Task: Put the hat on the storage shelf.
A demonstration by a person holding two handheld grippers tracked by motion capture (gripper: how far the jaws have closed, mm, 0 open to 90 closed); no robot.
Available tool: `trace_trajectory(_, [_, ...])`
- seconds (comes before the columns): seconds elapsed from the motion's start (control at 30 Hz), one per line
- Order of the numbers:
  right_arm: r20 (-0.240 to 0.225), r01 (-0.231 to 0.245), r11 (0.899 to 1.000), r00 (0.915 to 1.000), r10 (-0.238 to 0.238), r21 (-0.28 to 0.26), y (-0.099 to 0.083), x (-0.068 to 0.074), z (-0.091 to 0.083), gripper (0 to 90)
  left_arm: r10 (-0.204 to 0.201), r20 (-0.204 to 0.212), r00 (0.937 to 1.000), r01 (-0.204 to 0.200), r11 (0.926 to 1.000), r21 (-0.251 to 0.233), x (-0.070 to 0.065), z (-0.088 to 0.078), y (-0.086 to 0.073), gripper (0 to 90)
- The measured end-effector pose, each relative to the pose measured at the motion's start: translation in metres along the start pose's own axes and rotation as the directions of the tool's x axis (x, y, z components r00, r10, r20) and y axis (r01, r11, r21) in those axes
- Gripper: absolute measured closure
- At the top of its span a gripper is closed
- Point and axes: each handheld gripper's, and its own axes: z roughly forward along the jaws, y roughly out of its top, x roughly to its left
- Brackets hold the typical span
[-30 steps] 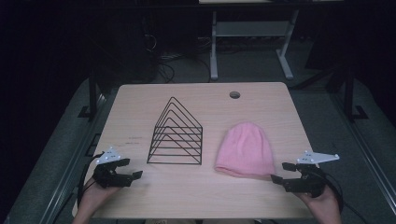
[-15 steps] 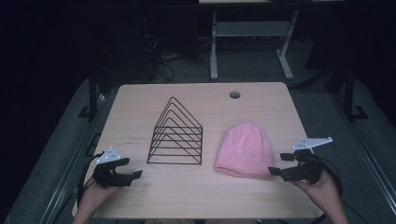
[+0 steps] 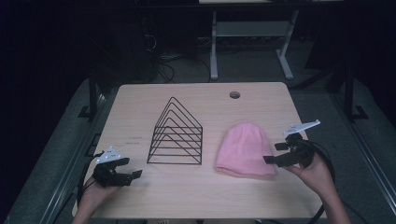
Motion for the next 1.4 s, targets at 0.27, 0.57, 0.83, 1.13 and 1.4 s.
trace_trajectory(0.27, [0.006,0.014,1.000,0.9999,-0.014,0.027,0.022,-0.007,0.008,19.9,-0.005,-0.006,1.0000,0.005,0.9999,-0.015,0.000,-0.002,0.002,21.6])
trace_trajectory(0.57, [0.004,0.000,0.999,1.0000,0.000,0.053,0.040,-0.022,0.022,20.5,0.005,-0.001,1.0000,-0.005,1.0000,-0.008,0.000,-0.002,0.002,21.6])
trace_trajectory(0.83, [0.000,-0.023,0.998,0.9997,0.023,0.062,0.057,-0.036,0.029,21.6,-0.007,0.001,1.0000,0.007,0.9998,-0.021,0.001,-0.003,0.002,21.6])
trace_trajectory(1.13, [0.011,-0.062,0.994,0.9981,0.061,0.089,0.071,-0.050,0.038,22.2,-0.004,0.003,1.0000,0.004,0.9998,-0.022,0.000,-0.002,0.003,21.6])
trace_trajectory(1.4, [0.020,-0.089,0.988,0.9960,0.087,0.124,0.083,-0.064,0.051,25.2,0.000,0.003,1.0000,0.000,0.9998,-0.018,0.002,-0.003,0.003,21.6])
